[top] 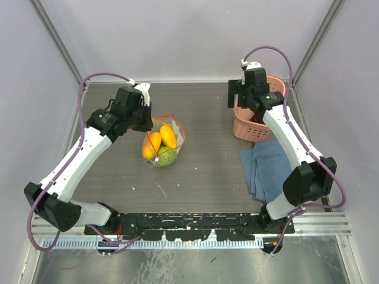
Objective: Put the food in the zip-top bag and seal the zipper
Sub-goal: Pick up the fake fruit from the bin.
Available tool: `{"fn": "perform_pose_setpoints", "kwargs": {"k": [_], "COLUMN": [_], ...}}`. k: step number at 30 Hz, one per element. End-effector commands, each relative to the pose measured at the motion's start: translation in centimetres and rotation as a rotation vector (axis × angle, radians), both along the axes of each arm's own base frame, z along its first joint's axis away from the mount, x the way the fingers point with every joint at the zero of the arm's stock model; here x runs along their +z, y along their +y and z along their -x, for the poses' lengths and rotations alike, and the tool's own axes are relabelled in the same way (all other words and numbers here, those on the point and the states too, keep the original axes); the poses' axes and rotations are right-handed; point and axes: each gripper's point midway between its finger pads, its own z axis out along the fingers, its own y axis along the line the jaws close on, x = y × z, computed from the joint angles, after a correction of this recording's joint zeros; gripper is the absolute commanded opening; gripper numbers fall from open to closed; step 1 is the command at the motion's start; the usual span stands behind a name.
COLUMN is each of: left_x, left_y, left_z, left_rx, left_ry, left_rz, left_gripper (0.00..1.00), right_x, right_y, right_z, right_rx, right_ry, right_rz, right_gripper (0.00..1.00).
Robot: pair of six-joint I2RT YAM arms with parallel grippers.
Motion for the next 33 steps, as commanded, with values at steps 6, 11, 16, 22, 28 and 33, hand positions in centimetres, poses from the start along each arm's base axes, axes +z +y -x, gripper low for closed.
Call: {"fn": "perform_pose_setpoints", "kwargs": {"k": [6,11,16,22,28,33], "left_x": [2.1,2.0,1.9,1.8,1.7,1.9], "left_y": [-0.5,-0.4,-0.4,-0.4,-0.4,-0.4], "left_z": [-0.8,-0.9,-0.9,-1.0,-1.0,-1.0], "left_rx": [-0.002,-0.002,-0.002,-0.002,-0.002,-0.002], "left_ry": [-0.052,-0.055,-0.054,-0.052,-0.05,-0.053], "left_rz": [0.044,0.04,0.036,0.03,0.026,0.029], "left_gripper": [0.0,0.0,0.0,0.0,0.0,0.0], "right_x": [-2.0,-6.1,-10.1,-14.4,-16.6,-15.2], "right_y": [-8.6,-11.8,-13.3,-13.9,-13.0,-12.5], "right_z": [-4.1,-6.0,-7.0,-7.9,-7.9,-7.9], "right_rx": [-0.178,-0.225,-0.225,-0.21,-0.183,-0.165], "right_ry": [-0.026,0.062,0.149,0.227,0.276,0.246], "right_rz": [0.129,0.125,0.105,0.025,-0.019,-0.043], "right_gripper": [0.97,0.98,0.98,0.94,0.85,0.64]}}
